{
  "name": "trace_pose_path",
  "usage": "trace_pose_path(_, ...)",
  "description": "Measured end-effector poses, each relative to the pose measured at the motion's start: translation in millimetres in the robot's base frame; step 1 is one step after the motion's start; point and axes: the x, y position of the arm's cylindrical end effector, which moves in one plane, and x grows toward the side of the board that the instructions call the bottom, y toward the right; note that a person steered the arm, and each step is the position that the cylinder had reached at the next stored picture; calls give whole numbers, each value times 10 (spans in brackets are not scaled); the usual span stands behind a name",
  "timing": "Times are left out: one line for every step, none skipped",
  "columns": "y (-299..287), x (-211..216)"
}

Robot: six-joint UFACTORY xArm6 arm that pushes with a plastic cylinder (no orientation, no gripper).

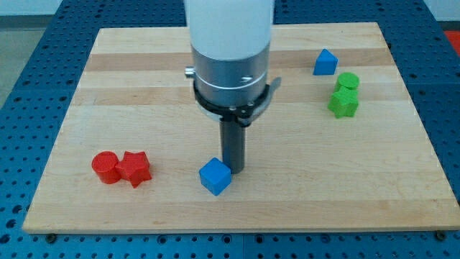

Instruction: Move the triangle to the top left of the cube

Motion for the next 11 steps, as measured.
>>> trace_pose_path(59, -434)
trace_pose_path(435, -1097)
trace_pose_path(734, -1667)
trace_pose_path(749, -2146)
trace_pose_path(1052, -2544)
trace_pose_path(1621, -2783)
trace_pose_path(2047, -2713)
trace_pose_path(1875, -2677)
trace_pose_path(1540, -2586)
trace_pose_path(1473, -2573)
trace_pose_path(1244, -2460)
